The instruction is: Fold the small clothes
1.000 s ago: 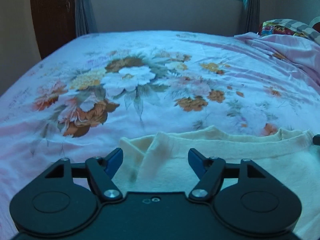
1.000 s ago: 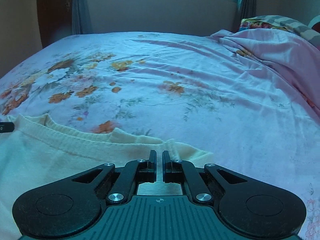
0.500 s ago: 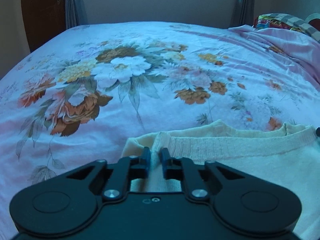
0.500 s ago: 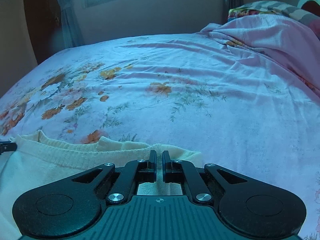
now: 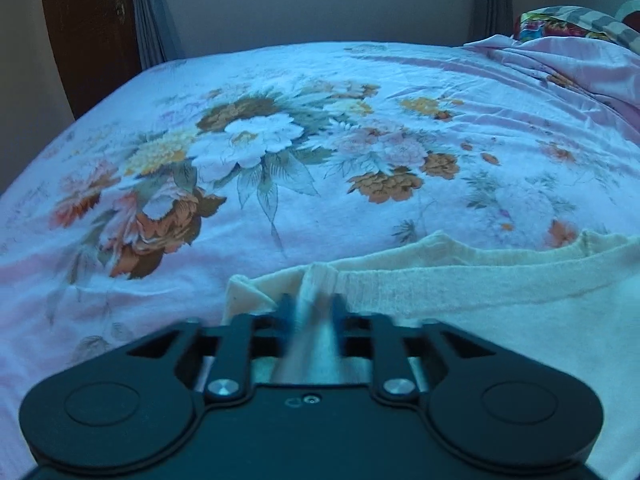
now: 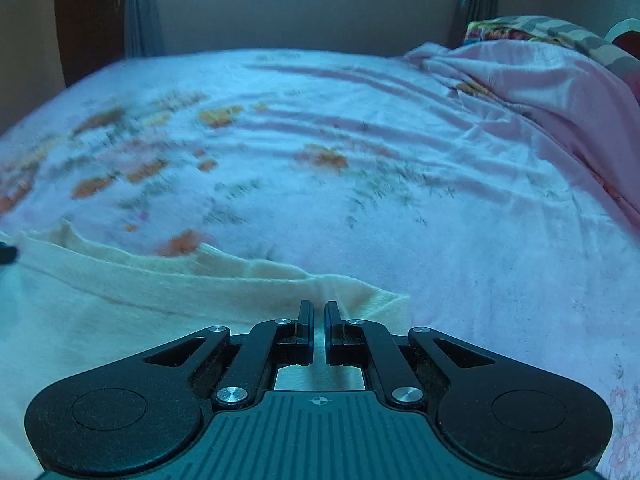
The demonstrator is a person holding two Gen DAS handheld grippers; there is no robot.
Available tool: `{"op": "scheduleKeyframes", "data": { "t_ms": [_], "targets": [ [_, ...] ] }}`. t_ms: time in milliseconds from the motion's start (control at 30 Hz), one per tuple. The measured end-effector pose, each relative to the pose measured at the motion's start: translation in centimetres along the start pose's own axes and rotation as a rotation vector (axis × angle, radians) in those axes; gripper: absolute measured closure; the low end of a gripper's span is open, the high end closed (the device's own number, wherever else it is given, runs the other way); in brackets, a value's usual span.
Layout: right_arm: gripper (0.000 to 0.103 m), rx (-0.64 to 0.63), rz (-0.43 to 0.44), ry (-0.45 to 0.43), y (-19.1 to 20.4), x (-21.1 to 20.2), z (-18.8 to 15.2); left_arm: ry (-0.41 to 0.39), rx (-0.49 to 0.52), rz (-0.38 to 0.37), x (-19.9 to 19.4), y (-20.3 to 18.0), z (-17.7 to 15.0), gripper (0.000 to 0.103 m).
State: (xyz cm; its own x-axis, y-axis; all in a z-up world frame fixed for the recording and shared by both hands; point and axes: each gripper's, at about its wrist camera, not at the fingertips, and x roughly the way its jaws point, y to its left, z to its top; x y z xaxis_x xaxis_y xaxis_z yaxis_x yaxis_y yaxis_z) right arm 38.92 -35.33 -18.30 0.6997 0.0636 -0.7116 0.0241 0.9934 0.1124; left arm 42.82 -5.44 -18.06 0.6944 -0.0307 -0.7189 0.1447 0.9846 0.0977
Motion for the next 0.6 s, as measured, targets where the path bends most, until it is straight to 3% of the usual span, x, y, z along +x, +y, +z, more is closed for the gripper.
{"op": "scheduleKeyframes", "data": {
  "t_ms": [33,100,133,200,267,367,500,600],
  "targets": [
    [0.100,-0.002,0.026,-0.002,0.5,-0.8,-0.3,-0.001,0.007,0.000,-0.7,-0.1,-0.3,0.067],
    [0.100,-0.027,0.064,-0.007,1.7,-2.2,-1.2,-0.003,0.006,-0.001,-2.2,-0.2,-1.0,0.036],
    [0.100,-0.037,0.073,-0.012,2.2,-2.7,-1.8,-0.005,0.006,0.010,-3.0,-0.3,-1.4,0.031],
    [0.100,-0.065,0.087,0.011,3.4,-3.0,-3.4,-0.019,0.021,0.011,-4.5,-0.6,-2.4,0.029],
    [0.100,-0.101,0.054,0.057,4.2,-2.2,-5.1,0.006,0.042,0.030,-5.1,-1.1,-3.3,0.029],
    [0.100,-0.108,0.035,0.058,4.9,-3.2,-5.4,0.063,0.039,0.036,-4.9,-1.0,-4.6,0.029],
    [0.099,-0.045,0.114,0.030,5.0,-6.2,-5.7,0.073,-0.007,0.041,-6.3,-0.1,-5.2,0.028],
    [0.098,-0.093,0.097,0.103,5.6,-5.8,-7.3,0.073,-0.008,0.055,-7.4,0.2,-5.5,0.028]
  ]
}}
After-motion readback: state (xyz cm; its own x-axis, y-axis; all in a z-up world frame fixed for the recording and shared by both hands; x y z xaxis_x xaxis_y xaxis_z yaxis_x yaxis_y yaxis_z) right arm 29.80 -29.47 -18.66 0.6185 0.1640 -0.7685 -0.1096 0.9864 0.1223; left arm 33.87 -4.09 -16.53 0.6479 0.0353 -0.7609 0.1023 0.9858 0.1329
